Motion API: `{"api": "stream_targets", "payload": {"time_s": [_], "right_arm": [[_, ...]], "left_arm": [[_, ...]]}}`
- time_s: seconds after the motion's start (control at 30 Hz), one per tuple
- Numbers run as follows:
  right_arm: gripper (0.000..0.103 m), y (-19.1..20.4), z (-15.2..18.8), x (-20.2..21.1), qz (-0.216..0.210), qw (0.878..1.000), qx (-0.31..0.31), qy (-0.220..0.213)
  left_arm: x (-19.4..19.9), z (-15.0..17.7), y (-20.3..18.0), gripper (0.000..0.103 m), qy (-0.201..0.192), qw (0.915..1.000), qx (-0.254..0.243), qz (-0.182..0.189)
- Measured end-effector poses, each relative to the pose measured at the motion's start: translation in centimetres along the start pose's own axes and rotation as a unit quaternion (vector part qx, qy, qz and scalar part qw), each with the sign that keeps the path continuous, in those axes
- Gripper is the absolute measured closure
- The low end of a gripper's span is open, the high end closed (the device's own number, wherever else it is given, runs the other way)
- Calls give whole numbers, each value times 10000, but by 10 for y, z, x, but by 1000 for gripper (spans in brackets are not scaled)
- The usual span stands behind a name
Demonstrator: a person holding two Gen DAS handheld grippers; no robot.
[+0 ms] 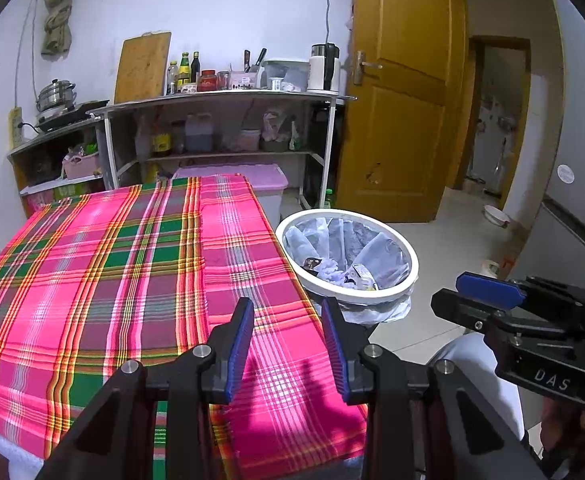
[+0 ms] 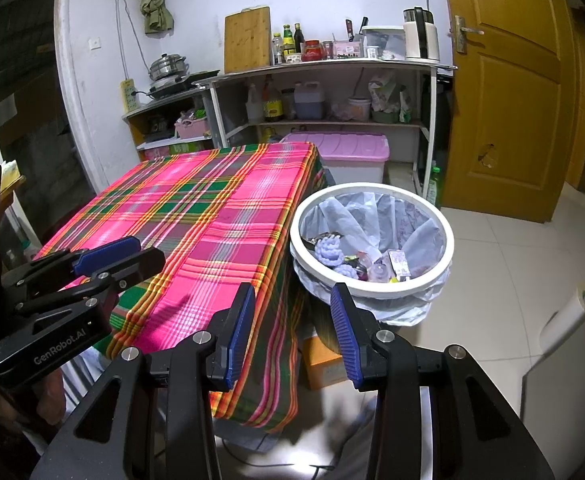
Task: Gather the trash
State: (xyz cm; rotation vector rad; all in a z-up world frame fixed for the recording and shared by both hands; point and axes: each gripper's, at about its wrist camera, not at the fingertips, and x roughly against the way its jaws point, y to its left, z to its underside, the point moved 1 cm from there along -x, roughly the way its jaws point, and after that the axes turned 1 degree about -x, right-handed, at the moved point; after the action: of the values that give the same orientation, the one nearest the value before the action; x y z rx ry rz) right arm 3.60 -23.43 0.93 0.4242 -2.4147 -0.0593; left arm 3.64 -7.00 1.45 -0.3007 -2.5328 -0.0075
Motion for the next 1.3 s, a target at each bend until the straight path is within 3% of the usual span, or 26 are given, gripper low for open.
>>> {"api": "stream_targets", "payload": {"time_s": [1.3], "right_arm": [[62,0,0,-6,-14,10000,24,65]], "left_arm": [[-1,5,3,68,40,9999,65,-69]]}}
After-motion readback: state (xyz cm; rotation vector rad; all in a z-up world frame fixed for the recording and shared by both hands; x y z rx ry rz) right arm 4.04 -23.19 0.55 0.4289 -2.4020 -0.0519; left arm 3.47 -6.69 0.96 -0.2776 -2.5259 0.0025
